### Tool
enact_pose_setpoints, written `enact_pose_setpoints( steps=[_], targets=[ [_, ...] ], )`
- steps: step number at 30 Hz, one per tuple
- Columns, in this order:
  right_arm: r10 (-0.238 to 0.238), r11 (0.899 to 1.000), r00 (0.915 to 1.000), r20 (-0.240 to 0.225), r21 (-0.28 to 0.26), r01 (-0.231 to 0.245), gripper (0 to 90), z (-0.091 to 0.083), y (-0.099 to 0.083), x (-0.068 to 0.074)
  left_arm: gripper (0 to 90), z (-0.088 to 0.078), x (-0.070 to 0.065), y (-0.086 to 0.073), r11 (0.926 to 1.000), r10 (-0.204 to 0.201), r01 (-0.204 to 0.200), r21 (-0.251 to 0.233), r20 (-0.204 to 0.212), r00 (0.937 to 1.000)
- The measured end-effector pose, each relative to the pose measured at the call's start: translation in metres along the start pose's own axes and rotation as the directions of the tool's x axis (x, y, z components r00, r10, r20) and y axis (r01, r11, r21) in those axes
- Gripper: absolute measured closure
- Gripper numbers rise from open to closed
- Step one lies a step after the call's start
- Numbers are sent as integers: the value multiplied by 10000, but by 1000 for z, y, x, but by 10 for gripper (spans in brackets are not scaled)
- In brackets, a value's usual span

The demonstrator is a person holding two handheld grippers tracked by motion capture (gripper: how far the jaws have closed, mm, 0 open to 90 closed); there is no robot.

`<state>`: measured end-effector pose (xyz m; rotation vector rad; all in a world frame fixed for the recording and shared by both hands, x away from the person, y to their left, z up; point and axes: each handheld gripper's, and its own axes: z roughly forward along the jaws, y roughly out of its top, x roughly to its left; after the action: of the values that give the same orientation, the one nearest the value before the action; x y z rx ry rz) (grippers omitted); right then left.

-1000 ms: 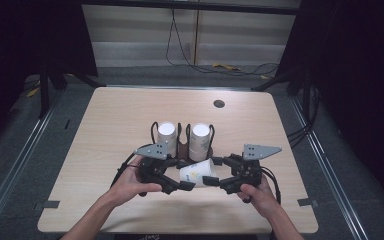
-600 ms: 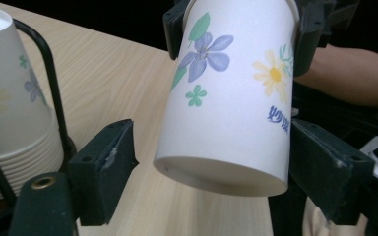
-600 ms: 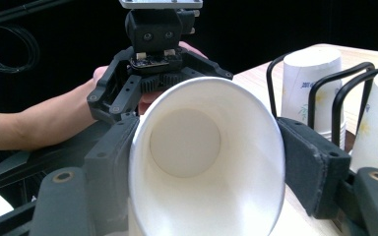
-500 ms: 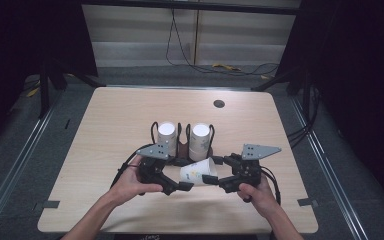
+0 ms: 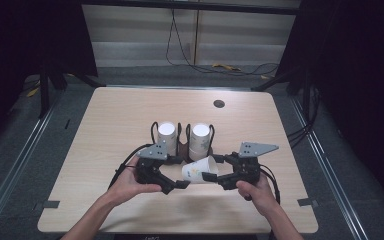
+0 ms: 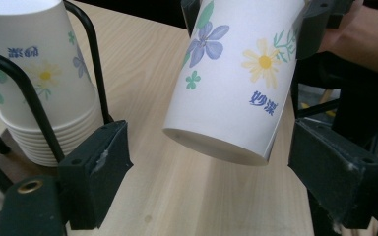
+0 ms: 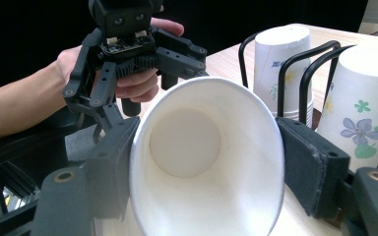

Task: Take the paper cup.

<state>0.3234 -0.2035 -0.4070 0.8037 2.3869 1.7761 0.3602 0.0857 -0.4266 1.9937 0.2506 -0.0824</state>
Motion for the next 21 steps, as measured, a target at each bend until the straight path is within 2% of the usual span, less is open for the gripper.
enact_pose_setpoints(
  steps=[3, 7, 11, 15, 17, 21],
  targets=[
    [10, 10000, 10000, 80, -1, -10, 285, -1, 1, -1, 159, 0, 1, -1, 9998, -75, 77, 160, -84, 9999],
    [-176, 9990, 9973, 719, 423, 146, 284, -3, 1, 0, 158, 0, 3, -3, 9995, -158, 163, 281, -208, 9997],
    [-171, 9978, 9900, 1399, 658, 79, 285, -8, 1, -2, 159, 2, 4, -5, 9989, -253, 263, 392, -261, 9993],
    [-166, 9965, 9778, 2087, 832, -8, 288, -11, 1, -6, 160, 3, 6, -7, 9981, -336, 354, 501, -358, 9988],
    [-261, 9949, 9677, 2508, 1010, 7, 290, -13, 2, -7, 160, 3, 7, -8, 9974, -417, 443, 564, -465, 9980],
    [-296, 9934, 9524, 3035, 1147, -56, 291, -15, 2, -10, 161, -1, 8, -10, 9968, -505, 547, 585, -702, 9962]
  ],
)
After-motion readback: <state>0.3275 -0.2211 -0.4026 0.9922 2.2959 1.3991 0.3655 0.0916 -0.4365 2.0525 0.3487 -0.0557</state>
